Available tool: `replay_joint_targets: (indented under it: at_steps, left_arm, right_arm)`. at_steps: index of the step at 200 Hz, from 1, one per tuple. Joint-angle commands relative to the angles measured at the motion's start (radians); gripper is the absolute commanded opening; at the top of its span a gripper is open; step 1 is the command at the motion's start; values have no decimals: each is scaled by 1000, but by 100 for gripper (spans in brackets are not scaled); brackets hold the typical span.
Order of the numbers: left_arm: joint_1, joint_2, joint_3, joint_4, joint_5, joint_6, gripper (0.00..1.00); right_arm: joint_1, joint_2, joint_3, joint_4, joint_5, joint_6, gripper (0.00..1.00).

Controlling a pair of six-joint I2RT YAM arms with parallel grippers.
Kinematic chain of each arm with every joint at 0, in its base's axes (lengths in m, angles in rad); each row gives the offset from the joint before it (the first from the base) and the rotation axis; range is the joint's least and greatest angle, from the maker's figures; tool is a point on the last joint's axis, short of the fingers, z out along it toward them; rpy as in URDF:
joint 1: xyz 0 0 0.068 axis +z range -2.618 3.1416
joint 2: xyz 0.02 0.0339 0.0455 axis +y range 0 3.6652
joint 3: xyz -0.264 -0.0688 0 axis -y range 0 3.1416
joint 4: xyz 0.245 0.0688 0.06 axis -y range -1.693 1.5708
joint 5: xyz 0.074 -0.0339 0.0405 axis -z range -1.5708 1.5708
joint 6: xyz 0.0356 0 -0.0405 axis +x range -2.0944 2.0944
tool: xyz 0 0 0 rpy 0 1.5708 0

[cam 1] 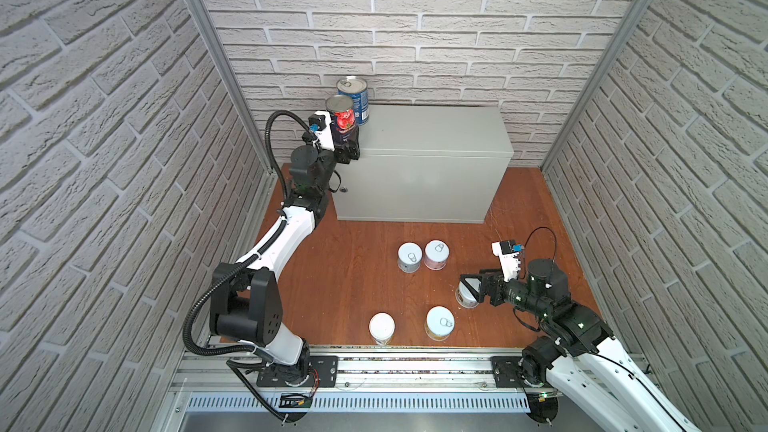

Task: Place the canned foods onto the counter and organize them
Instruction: 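Lower the tomato-label can onto the cabinet top beside the blue can, open left gripper, then draw the left gripper back down while the right gripper swings toward the nearest cans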

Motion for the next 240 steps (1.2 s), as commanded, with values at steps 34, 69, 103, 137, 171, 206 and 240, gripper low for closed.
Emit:
replay_joint_targets:
  at_steps: [34, 69, 103, 137, 171, 206, 240]
  left_arm:
    - [-22, -118, -92, 28, -142, 27, 98]
    - [-137, -193, -151, -31, -363, 97, 98]
    - [-290, -284, -197, -145, -564, 153, 98]
    - [-360, -428, -323, -273, -629, 43, 98]
    - [-361, -547, -386, -525, -641, -157, 98]
    - [-360, -559, -271, -888, -574, -221, 98]
    - [-319, -615, -315, -977, -535, -287, 98]
  right_arm:
    - [6, 37, 29, 81, -30, -24, 92]
    - [6, 54, 15, 124, -44, -24, 92]
    - [6, 106, 44, 111, -42, -39, 92]
    - [6, 113, 78, 74, -33, -50, 92]
    - [6, 99, 95, 38, -17, -50, 92]
    - [7, 112, 91, 73, 9, 32, 92]
    - [53, 144, 99, 124, 31, 94, 92]
